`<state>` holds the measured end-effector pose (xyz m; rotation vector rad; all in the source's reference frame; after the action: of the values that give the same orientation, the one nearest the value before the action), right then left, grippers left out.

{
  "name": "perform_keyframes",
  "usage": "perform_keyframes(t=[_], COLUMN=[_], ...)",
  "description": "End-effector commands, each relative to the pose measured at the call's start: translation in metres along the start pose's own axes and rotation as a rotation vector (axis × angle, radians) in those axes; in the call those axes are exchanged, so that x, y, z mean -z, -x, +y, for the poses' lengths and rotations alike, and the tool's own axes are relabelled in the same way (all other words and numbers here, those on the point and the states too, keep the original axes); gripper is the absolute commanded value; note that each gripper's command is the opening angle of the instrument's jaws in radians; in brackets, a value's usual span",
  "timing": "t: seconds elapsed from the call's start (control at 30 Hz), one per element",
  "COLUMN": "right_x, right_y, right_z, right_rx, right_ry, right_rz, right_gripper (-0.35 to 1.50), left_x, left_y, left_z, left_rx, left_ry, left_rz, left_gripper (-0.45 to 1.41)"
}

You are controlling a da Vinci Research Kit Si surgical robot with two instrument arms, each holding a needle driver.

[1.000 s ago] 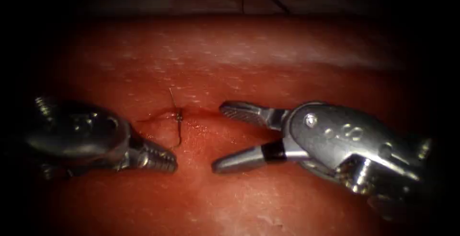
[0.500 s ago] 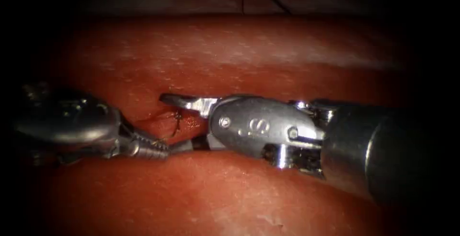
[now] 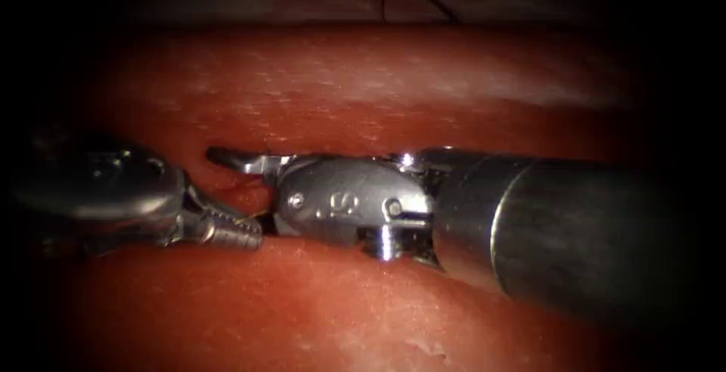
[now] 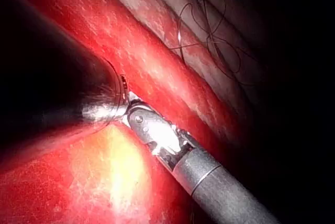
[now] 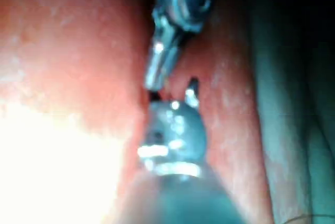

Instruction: Wound Closure

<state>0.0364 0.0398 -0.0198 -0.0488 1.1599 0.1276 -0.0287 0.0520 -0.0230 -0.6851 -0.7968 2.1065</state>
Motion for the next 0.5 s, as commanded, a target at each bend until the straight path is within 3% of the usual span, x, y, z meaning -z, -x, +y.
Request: perform_keyframes(t=[0.03, 0.27, 0.33, 0.37, 0.4, 0.43, 0.5], right_x=[-0.0010, -0.0012, -0.0013, -0.0013, -0.0013, -0.0013, -0.0013], right_y=[0.0000, -0.0004, -0.0003, -0.0003, -0.0001, -0.0001, 0.0000], right_z=[0.0000, -0.0002, -0.0003, -0.0003, -0.0005, -0.0006, -0.0008], right_rx=[0.001, 0.000, 0.002, 0.002, 0.005, 0.010, 0.036], right_ry=[0.002, 0.003, 0.005, 0.005, -0.037, -0.066, -0.094], right_rz=[0.010, 0.026, 0.032, 0.032, 0.027, 0.002, -0.027], right_gripper=[1.13, 1.08, 0.80, 0.80, 0.02, -0.35, -0.35], left_x=[-0.0008, -0.0008, -0.0008, -0.0008, -0.0008, -0.0007, -0.0007], left_y=[-0.0003, -0.0002, -0.0001, -0.0001, -0.0001, 0.0000, 0.0000], left_z=[-0.0004, -0.0004, -0.0004, -0.0004, -0.0004, -0.0003, -0.0003], left_rx=[-0.003, 0.003, 0.003, 0.003, 0.003, 0.002, 0.002], left_ry=[0.000, -0.001, -0.001, -0.001, -0.001, -0.001, -0.001], left_rz=[0.001, 0.001, 0.001, 0.001, 0.001, 0.001, 0.001], left_gripper=[-0.35, -0.35, -0.35, -0.35, -0.35, -0.35, -0.35])
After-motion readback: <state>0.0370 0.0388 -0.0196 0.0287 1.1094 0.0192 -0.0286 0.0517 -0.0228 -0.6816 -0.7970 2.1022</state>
